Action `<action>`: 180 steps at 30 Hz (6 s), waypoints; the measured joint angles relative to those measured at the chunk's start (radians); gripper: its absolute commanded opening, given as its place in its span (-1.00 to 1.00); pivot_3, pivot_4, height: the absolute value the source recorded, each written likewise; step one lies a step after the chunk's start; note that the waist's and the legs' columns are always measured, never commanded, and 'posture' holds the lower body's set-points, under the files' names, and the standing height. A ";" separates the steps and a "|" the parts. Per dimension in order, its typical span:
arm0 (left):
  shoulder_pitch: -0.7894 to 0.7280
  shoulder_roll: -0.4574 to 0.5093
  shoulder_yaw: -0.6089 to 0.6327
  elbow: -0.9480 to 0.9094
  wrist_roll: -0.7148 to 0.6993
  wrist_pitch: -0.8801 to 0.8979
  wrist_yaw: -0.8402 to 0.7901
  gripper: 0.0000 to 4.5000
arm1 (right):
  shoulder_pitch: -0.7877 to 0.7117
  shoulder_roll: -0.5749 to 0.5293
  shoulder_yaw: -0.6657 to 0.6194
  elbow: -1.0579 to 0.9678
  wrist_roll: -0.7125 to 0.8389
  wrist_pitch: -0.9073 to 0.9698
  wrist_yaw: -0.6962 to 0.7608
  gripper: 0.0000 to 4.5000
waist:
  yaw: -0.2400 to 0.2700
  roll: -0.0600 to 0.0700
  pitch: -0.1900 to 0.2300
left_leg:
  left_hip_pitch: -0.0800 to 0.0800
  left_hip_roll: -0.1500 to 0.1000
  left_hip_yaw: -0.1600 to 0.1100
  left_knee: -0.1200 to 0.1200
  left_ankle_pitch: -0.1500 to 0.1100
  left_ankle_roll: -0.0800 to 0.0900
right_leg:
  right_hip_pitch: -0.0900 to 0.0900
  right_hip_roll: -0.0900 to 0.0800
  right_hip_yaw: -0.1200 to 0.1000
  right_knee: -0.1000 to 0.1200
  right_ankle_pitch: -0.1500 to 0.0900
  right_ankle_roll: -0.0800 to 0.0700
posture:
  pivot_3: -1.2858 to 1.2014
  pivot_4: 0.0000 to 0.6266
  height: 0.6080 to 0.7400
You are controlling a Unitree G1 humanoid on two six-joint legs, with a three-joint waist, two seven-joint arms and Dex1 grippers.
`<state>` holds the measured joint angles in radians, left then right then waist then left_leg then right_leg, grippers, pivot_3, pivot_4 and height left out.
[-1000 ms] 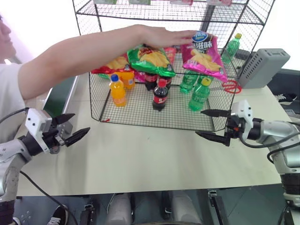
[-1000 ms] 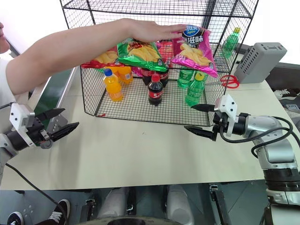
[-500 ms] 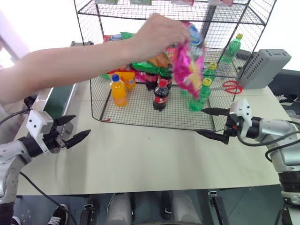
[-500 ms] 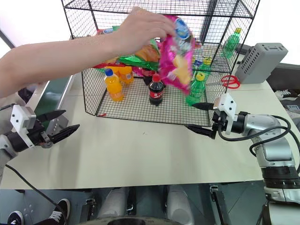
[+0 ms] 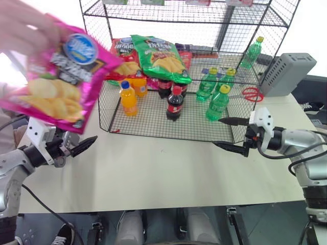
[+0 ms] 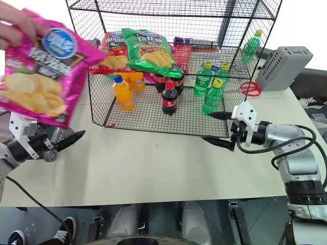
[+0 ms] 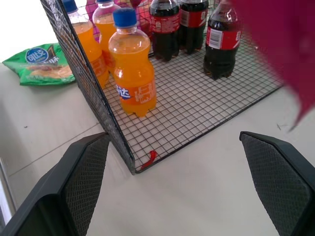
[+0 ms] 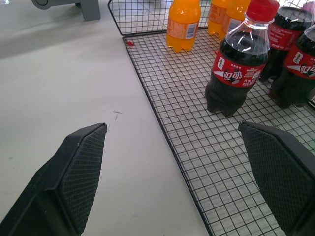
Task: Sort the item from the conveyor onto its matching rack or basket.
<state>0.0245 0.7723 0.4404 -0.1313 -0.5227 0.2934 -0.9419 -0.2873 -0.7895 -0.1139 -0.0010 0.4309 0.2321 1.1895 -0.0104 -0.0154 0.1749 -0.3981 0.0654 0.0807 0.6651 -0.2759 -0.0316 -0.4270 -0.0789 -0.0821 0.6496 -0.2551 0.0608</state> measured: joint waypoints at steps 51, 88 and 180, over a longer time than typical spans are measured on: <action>0.257 0.014 0.139 -0.037 0.081 -0.151 -0.013 1.00 | -0.082 0.225 0.132 -0.182 0.128 0.201 -0.076 0.98 | -0.003 0.000 0.000 | 0.000 0.001 0.000 0.000 0.000 0.000 | -0.001 0.000 0.000 0.000 0.000 0.000 | 0.03 -0.52 1.00; 0.478 0.113 0.276 0.346 0.657 -0.956 0.257 1.00 | -0.119 0.301 0.258 -0.147 0.090 0.129 -0.024 0.98 | -0.003 -0.001 -0.001 | -0.001 0.002 0.001 -0.001 0.000 0.000 | -0.002 -0.001 -0.001 0.000 0.000 -0.001 | 0.03 -0.52 1.00; -0.189 0.010 -0.112 -0.165 -1.316 0.682 0.157 -0.99 | -0.230 0.260 0.112 -0.198 0.541 0.645 0.002 1.00 | 0.002 -0.002 -0.001 | -0.001 -0.001 -0.002 0.001 0.000 0.000 | 0.000 0.001 0.001 0.001 0.000 0.000 | 0.03 -0.52 1.00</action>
<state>-0.1645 0.7825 0.3282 -0.2964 -1.8384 0.9755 -0.7852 -0.5178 -0.5292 -0.0018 -0.1990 0.9720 0.8768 1.1913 -0.0089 -0.0171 0.1739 -0.3987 0.0647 0.0786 0.6657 -0.2757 -0.0319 -0.4267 -0.0783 -0.0813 0.6502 -0.2552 0.0605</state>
